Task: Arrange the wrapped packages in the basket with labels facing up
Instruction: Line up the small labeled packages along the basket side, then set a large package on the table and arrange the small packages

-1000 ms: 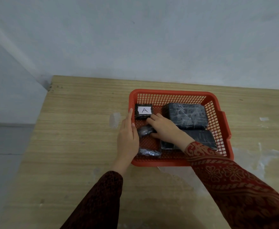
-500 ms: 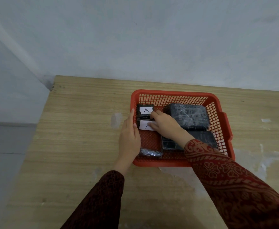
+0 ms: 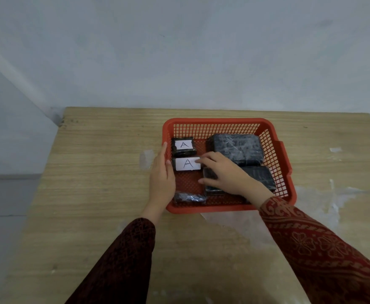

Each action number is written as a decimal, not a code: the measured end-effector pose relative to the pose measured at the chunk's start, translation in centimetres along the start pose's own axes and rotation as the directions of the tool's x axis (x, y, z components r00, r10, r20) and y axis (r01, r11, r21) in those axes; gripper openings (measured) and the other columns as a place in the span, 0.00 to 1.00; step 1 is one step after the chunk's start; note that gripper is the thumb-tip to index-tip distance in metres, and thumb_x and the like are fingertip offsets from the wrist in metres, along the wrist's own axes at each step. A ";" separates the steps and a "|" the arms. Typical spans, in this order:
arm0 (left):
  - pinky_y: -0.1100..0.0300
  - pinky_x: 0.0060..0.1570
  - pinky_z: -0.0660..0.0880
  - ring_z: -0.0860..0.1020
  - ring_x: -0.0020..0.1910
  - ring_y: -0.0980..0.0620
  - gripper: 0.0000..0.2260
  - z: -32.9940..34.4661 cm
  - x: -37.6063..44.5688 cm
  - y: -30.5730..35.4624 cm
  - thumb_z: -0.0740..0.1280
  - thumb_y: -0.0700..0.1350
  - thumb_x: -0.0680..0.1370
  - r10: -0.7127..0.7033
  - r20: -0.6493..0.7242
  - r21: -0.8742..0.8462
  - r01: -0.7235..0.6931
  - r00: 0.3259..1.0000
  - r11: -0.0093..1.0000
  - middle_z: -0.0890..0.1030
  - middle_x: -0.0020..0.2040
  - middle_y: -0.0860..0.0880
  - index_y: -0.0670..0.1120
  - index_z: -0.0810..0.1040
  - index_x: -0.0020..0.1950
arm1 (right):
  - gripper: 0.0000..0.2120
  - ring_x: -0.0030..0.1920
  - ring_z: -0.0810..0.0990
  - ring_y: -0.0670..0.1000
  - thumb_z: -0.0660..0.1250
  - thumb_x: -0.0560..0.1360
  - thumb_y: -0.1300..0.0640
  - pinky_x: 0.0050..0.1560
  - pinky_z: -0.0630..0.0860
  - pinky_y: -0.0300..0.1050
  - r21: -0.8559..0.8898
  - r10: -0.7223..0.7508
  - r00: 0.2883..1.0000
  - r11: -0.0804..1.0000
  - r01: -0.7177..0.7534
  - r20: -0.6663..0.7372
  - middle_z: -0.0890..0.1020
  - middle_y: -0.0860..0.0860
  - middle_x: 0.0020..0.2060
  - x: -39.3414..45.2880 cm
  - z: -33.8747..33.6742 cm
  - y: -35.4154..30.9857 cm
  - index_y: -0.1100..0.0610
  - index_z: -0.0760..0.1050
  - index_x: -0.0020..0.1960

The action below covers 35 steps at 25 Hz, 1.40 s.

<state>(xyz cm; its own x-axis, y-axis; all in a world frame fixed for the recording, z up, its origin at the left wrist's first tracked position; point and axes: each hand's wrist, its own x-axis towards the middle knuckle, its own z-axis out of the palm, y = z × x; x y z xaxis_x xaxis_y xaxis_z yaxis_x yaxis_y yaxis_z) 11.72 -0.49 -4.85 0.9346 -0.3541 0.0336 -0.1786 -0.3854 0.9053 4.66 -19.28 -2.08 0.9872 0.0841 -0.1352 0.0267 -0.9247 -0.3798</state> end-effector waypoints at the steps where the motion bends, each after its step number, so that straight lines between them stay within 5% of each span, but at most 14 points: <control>1: 0.63 0.69 0.62 0.63 0.71 0.59 0.21 -0.2 0.0 0.1 0.52 0.43 0.83 -0.002 0.015 -0.012 0.002 1.000 1.000 0.64 0.75 0.51 0.51 0.58 0.76 | 0.31 0.67 0.67 0.52 0.67 0.73 0.42 0.67 0.68 0.49 0.020 0.016 0.999 1.000 -0.017 0.034 0.69 0.52 0.67 -1.5 -0.1 0.6 0.52 0.64 0.71; 5: 0.57 0.71 0.61 0.63 0.71 0.55 0.23 -0.8 -0.1 0.9 0.54 0.41 0.82 -0.036 0.103 0.006 0.035 0.994 0.999 0.64 0.75 0.49 0.50 0.56 0.77 | 0.39 0.72 0.60 0.53 0.72 0.70 0.46 0.70 0.64 0.53 -0.163 0.104 0.977 0.984 -0.074 0.184 0.62 0.52 0.73 -5.3 -0.2 2.7 0.49 0.57 0.75; 11: 0.44 0.73 0.57 0.59 0.74 0.41 0.19 0.2 -6.4 2.5 0.60 0.41 0.80 0.176 0.036 0.481 -0.172 0.984 0.860 0.66 0.73 0.39 0.42 0.68 0.71 | 0.35 0.76 0.57 0.55 0.63 0.77 0.60 0.74 0.57 0.49 -0.252 0.112 0.968 0.966 -0.053 0.225 0.57 0.55 0.77 -5.5 -0.2 2.5 0.53 0.49 0.77; 15: 0.44 0.73 0.54 0.65 0.72 0.41 0.16 2.4 -11.4 2.4 0.59 0.42 0.79 0.236 0.126 0.536 -0.266 0.964 0.801 0.74 0.68 0.40 0.41 0.75 0.66 | 0.32 0.76 0.58 0.54 0.60 0.77 0.62 0.75 0.55 0.48 -0.196 0.057 0.998 0.979 -0.050 0.033 0.60 0.55 0.76 -7.9 -2.1 0.3 0.54 0.51 0.77; 19: 0.41 0.68 0.61 0.77 0.58 0.41 0.17 2.5 -11.9 2.0 0.54 0.45 0.78 0.269 0.141 0.579 -0.300 0.953 0.758 0.82 0.54 0.43 0.42 0.79 0.58 | 0.32 0.75 0.61 0.55 0.64 0.74 0.62 0.74 0.58 0.53 -0.154 -0.025 0.983 0.988 -0.004 -0.181 0.64 0.55 0.75 -13.7 -2.4 -2.4 0.55 0.57 0.75; 24: 0.44 0.67 0.61 0.76 0.56 0.43 0.19 2.8 -11.9 1.8 0.51 0.47 0.80 0.265 0.145 0.620 -0.296 0.953 0.727 0.81 0.53 0.45 0.43 0.79 0.58 | 0.32 0.72 0.68 0.56 0.69 0.72 0.61 0.70 0.67 0.57 -0.344 -0.217 0.940 0.931 0.119 -0.262 0.70 0.55 0.71 -22.9 4.5 -3.6 0.56 0.61 0.74; 30: 0.42 0.68 0.61 0.75 0.55 0.41 0.17 3.1 -12.3 1.9 0.53 0.46 0.80 0.265 0.122 0.616 -0.283 0.956 0.736 0.81 0.53 0.44 0.42 0.79 0.58 | 0.39 0.68 0.72 0.57 0.77 0.64 0.61 0.65 0.73 0.54 -0.408 0.021 0.998 0.912 -0.040 -0.051 0.74 0.56 0.68 -25.9 9.7 -2.6 0.56 0.66 0.71; 35: 0.44 0.70 0.56 0.75 0.56 0.43 0.15 3.1 -12.3 1.9 0.55 0.44 0.80 0.229 0.098 0.573 -0.243 0.968 0.783 0.81 0.52 0.46 0.43 0.80 0.57 | 0.31 0.71 0.69 0.59 0.70 0.71 0.49 0.66 0.71 0.55 -0.292 0.119 0.993 0.950 -0.114 -0.003 0.71 0.57 0.70 -24.9 9.3 -3.6 0.55 0.66 0.71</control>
<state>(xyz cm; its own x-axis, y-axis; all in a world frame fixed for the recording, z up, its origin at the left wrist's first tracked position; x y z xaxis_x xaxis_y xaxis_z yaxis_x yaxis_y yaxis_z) -1.06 0.51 -4.82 0.8341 -0.5146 0.1987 -0.5432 -0.7037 0.4579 -21.47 -14.60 -5.84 0.9839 -0.0274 -0.1766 -0.0417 -0.9961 -0.0778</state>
